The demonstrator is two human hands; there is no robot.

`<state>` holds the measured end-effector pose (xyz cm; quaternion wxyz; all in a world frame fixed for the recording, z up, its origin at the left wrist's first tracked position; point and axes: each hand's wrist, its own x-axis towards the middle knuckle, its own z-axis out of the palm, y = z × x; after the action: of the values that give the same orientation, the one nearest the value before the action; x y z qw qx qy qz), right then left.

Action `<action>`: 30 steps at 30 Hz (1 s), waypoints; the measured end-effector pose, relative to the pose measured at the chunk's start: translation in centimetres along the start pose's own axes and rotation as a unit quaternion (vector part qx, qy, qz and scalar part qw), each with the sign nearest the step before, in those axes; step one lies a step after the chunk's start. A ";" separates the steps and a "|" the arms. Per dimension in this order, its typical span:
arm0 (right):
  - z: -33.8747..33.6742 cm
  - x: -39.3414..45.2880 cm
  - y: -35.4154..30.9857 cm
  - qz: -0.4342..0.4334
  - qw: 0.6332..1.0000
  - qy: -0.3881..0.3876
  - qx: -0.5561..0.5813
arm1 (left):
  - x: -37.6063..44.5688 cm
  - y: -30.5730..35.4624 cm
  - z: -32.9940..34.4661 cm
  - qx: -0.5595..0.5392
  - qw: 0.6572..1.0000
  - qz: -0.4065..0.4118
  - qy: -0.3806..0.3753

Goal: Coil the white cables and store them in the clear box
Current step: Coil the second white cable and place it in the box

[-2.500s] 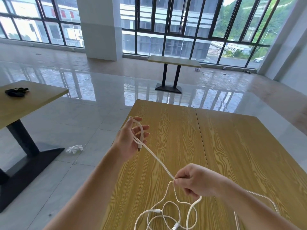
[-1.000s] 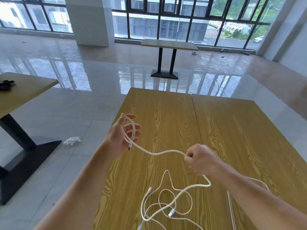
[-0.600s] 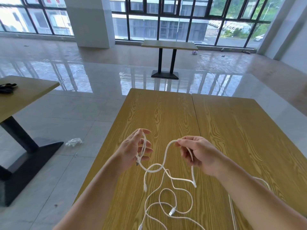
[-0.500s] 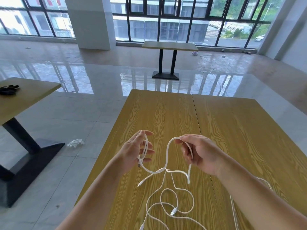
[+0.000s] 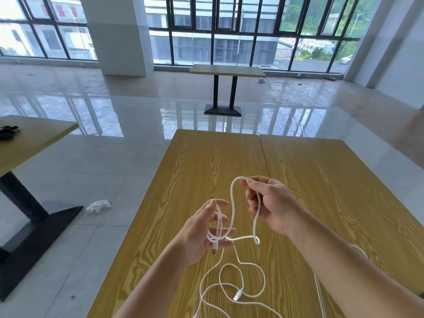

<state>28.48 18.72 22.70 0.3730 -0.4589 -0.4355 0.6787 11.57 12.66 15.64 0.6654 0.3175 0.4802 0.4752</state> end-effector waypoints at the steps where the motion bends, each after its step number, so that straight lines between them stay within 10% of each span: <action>1: 0.0 -0.1 -0.1 -0.001 1.000 -0.009 0.003 | 0.1 -0.1 0.1 -0.006 1.000 0.000 0.001; 30: 0.9 -2.2 4.8 -0.155 0.934 -0.077 -0.312 | 1.7 1.6 1.6 -0.097 0.991 0.077 0.056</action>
<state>27.76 14.82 19.10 0.2769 -0.4255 -0.7182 0.4759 12.66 14.87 17.04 0.6263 0.2607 0.4423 0.5867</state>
